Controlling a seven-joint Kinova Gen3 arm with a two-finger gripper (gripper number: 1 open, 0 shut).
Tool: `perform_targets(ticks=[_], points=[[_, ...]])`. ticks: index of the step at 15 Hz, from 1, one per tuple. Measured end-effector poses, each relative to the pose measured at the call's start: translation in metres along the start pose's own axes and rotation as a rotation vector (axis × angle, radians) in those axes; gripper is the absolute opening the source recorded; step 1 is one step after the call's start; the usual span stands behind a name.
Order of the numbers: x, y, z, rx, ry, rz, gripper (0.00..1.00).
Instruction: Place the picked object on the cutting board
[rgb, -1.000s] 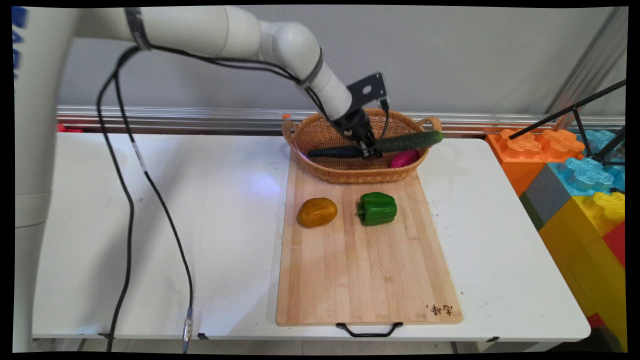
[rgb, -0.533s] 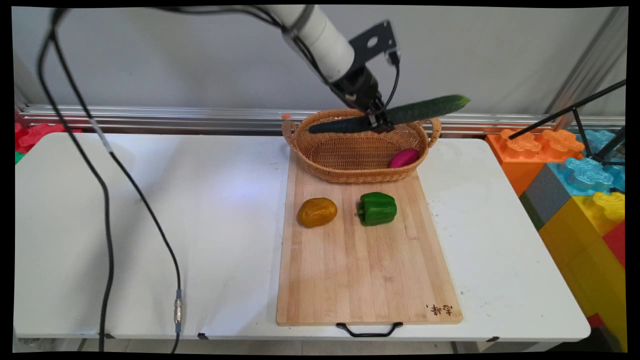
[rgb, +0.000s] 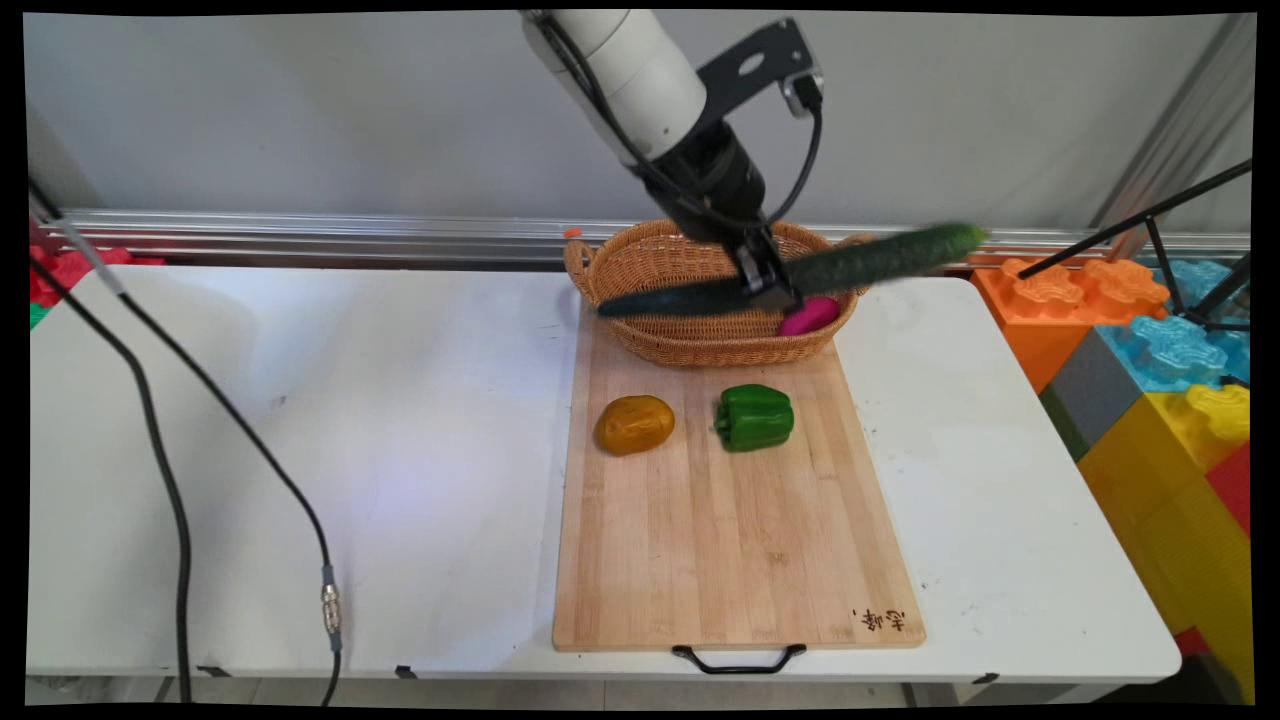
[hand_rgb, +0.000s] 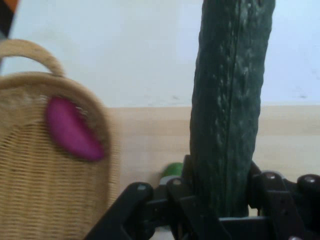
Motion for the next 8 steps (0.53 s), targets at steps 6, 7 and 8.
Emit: perform_targets(ticks=[6, 7, 8], points=[[-0.015, 0.055, 0.01, -0.099, -0.047, -0.033, 0.0], [-0.018, 0.061, 0.013, -0.109, -0.053, -0.035, 0.0], [-0.024, 0.072, 0.019, -0.126, -0.063, -0.037, 0.0]])
